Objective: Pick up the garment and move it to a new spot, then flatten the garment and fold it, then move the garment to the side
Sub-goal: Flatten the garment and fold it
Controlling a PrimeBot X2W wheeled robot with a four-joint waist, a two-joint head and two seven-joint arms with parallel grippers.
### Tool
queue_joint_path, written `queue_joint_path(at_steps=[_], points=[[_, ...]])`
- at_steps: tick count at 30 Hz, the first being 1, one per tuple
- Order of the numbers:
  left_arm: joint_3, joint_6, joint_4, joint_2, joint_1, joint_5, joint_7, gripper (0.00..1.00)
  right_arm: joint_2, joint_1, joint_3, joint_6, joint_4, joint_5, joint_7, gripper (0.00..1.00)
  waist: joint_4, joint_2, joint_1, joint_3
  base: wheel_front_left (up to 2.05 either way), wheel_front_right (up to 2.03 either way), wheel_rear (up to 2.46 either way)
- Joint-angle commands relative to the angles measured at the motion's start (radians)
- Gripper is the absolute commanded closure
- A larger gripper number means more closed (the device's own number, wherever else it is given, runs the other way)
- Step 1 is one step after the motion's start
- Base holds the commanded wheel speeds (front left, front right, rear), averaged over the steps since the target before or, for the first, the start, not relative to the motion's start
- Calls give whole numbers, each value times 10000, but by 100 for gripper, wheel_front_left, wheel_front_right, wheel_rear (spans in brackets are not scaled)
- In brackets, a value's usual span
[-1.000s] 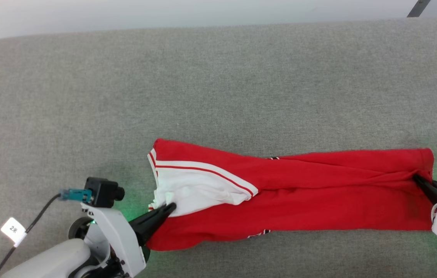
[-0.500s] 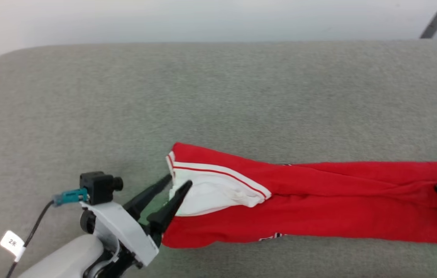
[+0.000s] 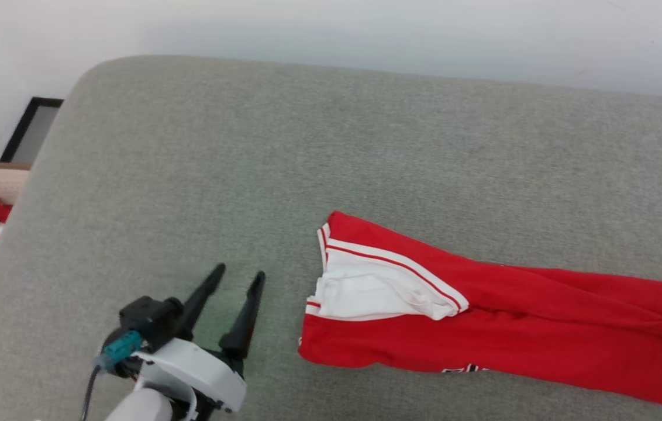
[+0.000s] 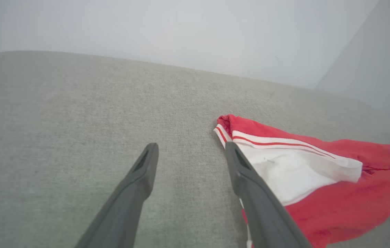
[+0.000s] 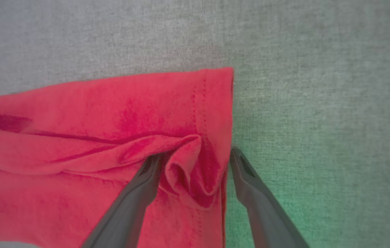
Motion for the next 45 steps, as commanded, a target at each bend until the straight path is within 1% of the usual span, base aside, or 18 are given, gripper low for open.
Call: queue_joint_path(at_steps=[1,4,7,8,9,10,11,13,18,22,24,30,33,35,38,40,42,45], points=[[201,83,-73,-66,88,227,5,0,271,4,129,6,122,-89,149,0,162,0,0,-33,0,0,0],[1249,41,-412,-575,383,1317,4,0,549,-199,52,6,360,-507,425,0,228,0,0,5,0,0,0],[2050,-52,-756,-977,614,2416,4,0,948,-354,80,25,535,-842,792,0,233,0,0,49,0,0,0],[2245,-93,-874,-1062,652,2821,4,0,1062,-388,112,32,525,-910,895,40,222,0,0,67,0,0,0],[2423,-125,-933,-1161,698,3120,4,0,1160,-435,97,32,514,-943,950,66,202,0,0,88,0,0,0],[2584,-197,-939,-1301,786,3319,4,0,1248,-495,37,34,510,-970,962,80,170,0,0,105,0,0,0],[2754,-260,-929,-1422,850,3496,4,0,1311,-547,8,34,496,-1026,988,100,138,0,0,121,0,0,0],[3008,-393,-840,-1555,923,3813,4,0,1382,-591,-104,33,421,-1071,966,100,28,0,0,162,0,0,0],[3726,-714,-681,-1898,1090,4139,3,0,1197,-799,-653,-4,298,-1285,580,100,-376,0,0,191,0,0,0],[4298,-816,-748,-2056,1207,4288,3,0,1011,-1051,-927,-4,125,-1352,129,100,-856,0,0,229,0,0,0],[4494,-874,-855,-2137,1291,4441,3,0,794,-1121,-1086,-3,189,-1490,-108,100,-1076,0,0,264,0,0,0],[5023,-935,-1096,-2368,1317,4741,3,0,36,-1431,-2157,-1,969,-2002,-846,100,-1605,0,0,568,0,0,0],[5117,-964,-1122,-2501,1235,4831,3,0,-550,-1789,-2971,-1,1681,-2440,-1319,100,-1720,0,0,685,0,0,0],[5147,-958,-1086,-2530,1184,4862,3,0,-625,-1963,-3142,0,2008,-2707,-1472,100,-1750,0,0,685,0,0,0],[5283,-961,-1039,-2658,1248,4783,3,0,-657,-2118,-3044,0,2124,-2617,-1353,100,-1784,0,0,566,0,0,0],[5334,-964,-1016,-2733,1355,4741,3,0,-585,-2062,-2681,0,1905,-2500,-1281,100,-1807,0,0,446,0,0,0],[5362,-966,-1010,-2775,1505,4717,3,0,-372,-1863,-2253,0,1478,-2278,-1150,100,-1827,0,0,314,0,0,0],[5401,-966,-1020,-2838,1656,4702,3,0,-201,-1550,-1454,0,318,-1808,-898,100,-1835,0,0,138,0,0,0]])
